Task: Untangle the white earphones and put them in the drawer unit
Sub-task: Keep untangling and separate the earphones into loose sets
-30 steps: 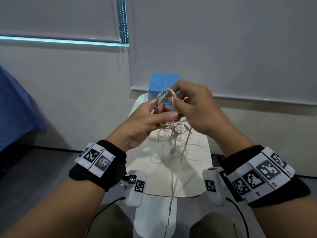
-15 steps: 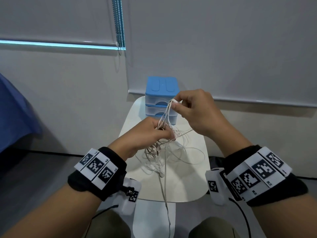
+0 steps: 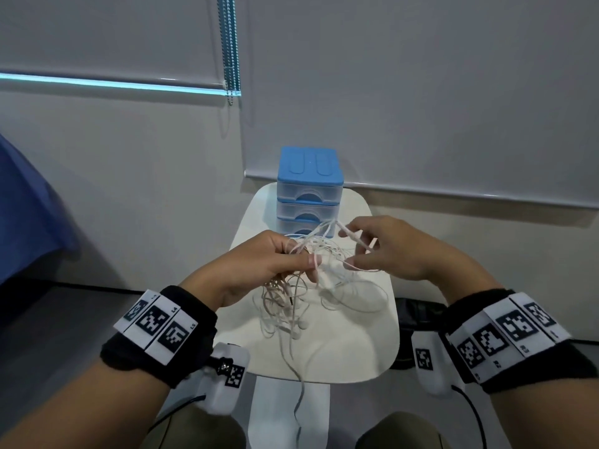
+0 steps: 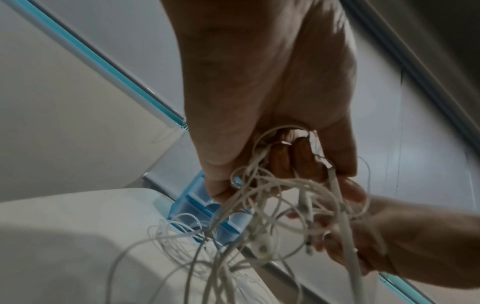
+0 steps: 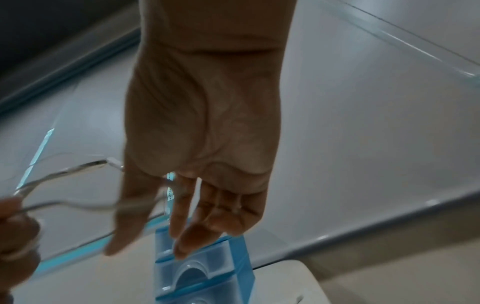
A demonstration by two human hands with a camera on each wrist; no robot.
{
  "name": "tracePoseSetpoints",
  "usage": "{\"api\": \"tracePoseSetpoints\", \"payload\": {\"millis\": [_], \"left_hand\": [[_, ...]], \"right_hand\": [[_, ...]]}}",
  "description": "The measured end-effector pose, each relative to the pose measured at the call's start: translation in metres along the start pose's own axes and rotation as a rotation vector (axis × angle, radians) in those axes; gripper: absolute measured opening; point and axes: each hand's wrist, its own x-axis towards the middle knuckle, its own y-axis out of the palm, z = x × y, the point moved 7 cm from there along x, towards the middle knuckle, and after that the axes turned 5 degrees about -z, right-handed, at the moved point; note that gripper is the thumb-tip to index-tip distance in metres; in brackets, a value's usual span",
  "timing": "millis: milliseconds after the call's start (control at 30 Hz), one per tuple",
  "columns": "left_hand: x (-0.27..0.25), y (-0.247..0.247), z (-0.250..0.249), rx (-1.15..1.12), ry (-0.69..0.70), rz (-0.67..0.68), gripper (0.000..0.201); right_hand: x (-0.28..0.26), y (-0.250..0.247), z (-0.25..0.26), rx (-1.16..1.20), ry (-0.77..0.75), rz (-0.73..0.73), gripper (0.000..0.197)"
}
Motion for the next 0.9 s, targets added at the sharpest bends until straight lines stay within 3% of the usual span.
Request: {"api": "tracePoseSetpoints", "payload": {"millis": [67, 133, 233, 300, 367, 433, 500, 667, 800, 833, 900], "left_hand": [[0.0, -0.001, 0.004, -0.045, -0.027, -0.017, 0.032], [0.0, -0.002, 0.005, -0.077, -0.033, -0.025, 0.029], [0.0, -0.004, 0.007, -0.069, -0.037, -0.042, 0.029], [0.001, -0.005, 0.007, -0.067, -0.039, -0.056, 0.028], [0.003, -0.005, 0.006, -0.078, -0.033, -0.059, 0.027], [0.004, -0.004, 0.003, -0.067, -0.011, -0.035, 0.028], [0.004, 0.0, -0.002, -0.003, 0.022, 0.014, 0.028], [0.005, -0.001, -0.019, 0.169, 0.098, 0.034, 0.016], [0.004, -0.005, -0.025, 0.199, 0.118, 0.037, 0.019], [0.005, -0.006, -0.023, 0.2, 0.11, 0.03, 0.019], [0.006, -0.008, -0.018, 0.223, 0.092, 0.018, 0.019]], "right_hand": [[-0.008, 0.003, 0.005, 0.249, -0.024, -0.015, 0.052], [-0.013, -0.007, 0.01, 0.468, -0.059, -0.158, 0.054], [-0.021, -0.028, 0.016, 0.705, -0.13, -0.406, 0.034], [-0.025, -0.027, 0.025, 0.789, -0.181, -0.348, 0.017], [-0.027, -0.014, 0.036, 0.653, -0.211, -0.225, 0.011], [-0.021, -0.004, 0.035, 0.533, -0.174, -0.237, 0.019], [-0.012, 0.002, 0.026, 0.587, -0.083, -0.24, 0.02], [-0.012, 0.043, 0.033, 0.605, 0.018, 0.297, 0.02], [-0.012, 0.04, 0.037, 0.699, -0.017, 0.323, 0.016], [-0.011, 0.033, 0.037, 0.695, -0.023, 0.283, 0.017], [-0.005, 0.01, 0.03, 0.737, 0.019, 0.055, 0.021]]}}
